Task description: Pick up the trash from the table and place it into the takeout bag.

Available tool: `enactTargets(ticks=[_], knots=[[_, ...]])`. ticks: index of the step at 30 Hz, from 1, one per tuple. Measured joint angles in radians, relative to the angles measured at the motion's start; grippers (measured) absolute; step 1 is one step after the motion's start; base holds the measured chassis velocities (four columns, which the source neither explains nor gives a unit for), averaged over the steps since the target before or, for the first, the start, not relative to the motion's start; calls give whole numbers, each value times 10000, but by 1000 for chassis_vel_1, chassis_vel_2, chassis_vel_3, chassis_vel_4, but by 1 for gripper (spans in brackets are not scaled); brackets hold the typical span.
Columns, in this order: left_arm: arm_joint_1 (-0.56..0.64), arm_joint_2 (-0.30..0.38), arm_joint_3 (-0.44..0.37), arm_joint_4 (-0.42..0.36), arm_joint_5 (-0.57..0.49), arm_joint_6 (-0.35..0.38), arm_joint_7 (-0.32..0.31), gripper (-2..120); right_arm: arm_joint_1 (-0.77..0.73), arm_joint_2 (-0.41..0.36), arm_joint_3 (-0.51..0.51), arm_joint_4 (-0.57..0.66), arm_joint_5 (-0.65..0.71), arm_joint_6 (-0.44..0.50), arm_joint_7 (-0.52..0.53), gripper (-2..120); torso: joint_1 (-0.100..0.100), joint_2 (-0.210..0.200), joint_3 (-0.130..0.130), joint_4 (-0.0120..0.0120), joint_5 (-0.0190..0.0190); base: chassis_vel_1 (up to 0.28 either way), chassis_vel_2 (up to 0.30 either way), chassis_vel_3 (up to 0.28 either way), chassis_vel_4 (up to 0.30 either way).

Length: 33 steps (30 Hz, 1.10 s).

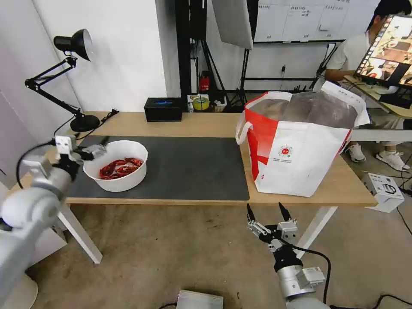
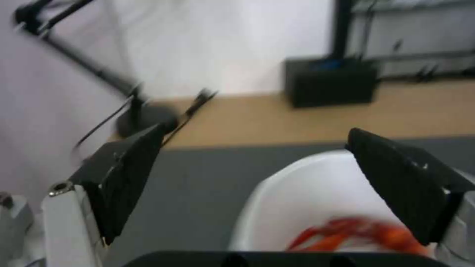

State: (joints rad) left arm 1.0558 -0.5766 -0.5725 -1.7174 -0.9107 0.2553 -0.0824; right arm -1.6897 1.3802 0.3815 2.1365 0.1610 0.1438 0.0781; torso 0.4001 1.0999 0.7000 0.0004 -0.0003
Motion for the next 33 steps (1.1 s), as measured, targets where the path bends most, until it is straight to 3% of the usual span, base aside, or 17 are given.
enactTargets(ticks=[3, 6, 16, 22, 33], knots=[[-77, 455, 45, 301, -347, 514, 181, 100, -1, 0, 0, 0, 0, 1, 0, 100, 0, 0, 1, 0, 0, 0, 0, 0, 0], [-666, 918, 418, 632, -1449, 1571, 299, 100, 0, 0, 0, 0, 0, 0, 0, 100, 0, 0, 0, -3, 3, 0, 0, 0, 0], [-2380, 1338, 1906, 1317, -2784, 3369, 480, 100, -1, 0, 0, 0, 0, 0, 0, 100, -1, 1, 0, -3, 3, 0, 0, 0, 0], [-3541, 1274, 3098, 1846, -2897, 3648, 641, 100, 0, 0, 0, 0, 0, 0, 0, 100, 0, 1, 0, -4, 3, 0, 0, 0, 0], [-3838, 1127, 3623, 2247, -2735, 3626, 811, 100, -1, 0, 0, 0, 1, 1, 0, 100, -1, 1, -1, -5, 4, 0, 0, 0, 0]])
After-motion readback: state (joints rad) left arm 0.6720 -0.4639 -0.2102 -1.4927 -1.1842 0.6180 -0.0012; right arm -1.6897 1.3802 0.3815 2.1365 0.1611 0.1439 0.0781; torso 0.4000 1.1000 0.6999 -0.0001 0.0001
